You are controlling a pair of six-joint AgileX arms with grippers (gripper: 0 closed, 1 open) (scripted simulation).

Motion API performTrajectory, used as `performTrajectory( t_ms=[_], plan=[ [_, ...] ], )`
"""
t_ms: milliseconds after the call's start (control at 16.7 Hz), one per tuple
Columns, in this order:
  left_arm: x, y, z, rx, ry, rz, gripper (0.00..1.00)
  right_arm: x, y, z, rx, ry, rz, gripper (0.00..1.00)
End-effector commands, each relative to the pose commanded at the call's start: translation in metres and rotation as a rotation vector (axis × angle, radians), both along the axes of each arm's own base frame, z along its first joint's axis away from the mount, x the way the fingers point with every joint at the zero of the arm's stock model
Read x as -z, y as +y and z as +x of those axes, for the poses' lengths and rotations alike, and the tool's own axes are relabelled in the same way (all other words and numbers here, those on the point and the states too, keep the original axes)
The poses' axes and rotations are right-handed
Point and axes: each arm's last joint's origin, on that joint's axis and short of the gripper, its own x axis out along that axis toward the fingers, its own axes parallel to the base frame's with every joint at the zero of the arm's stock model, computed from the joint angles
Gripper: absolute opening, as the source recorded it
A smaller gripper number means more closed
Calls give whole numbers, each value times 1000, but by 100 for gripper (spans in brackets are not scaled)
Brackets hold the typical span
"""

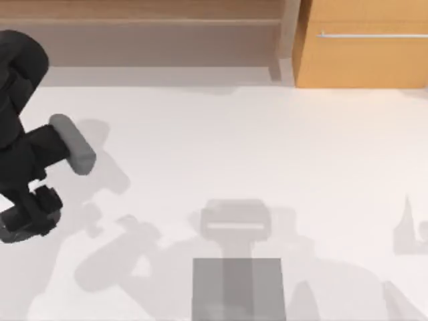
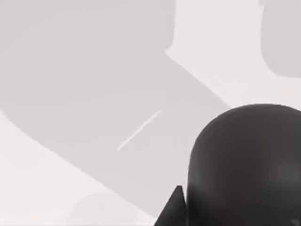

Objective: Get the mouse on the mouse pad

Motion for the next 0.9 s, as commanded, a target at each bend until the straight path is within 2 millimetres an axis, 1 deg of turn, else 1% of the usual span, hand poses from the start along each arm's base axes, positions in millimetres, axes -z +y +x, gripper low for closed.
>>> performTrajectory(
  t_ms=[180,360,540,660,780,900],
  plan=[
    [4,-53,4,459,11,-23,0,0,0,0,0,0,0,100],
    [9,-107,-4,915,16,-47,0,0,0,0,0,0,0,100],
    [13,-157,-22,1335,14,-70,0,0,0,0,0,0,0,100],
    [16,-186,-37,1584,8,-82,0,0,0,0,0,0,0,100],
    [17,-209,-53,1799,0,-92,0,0,0,0,0,0,0,100],
    [18,-227,-68,1972,-7,-100,0,0,0,0,0,0,0,100]
  ],
)
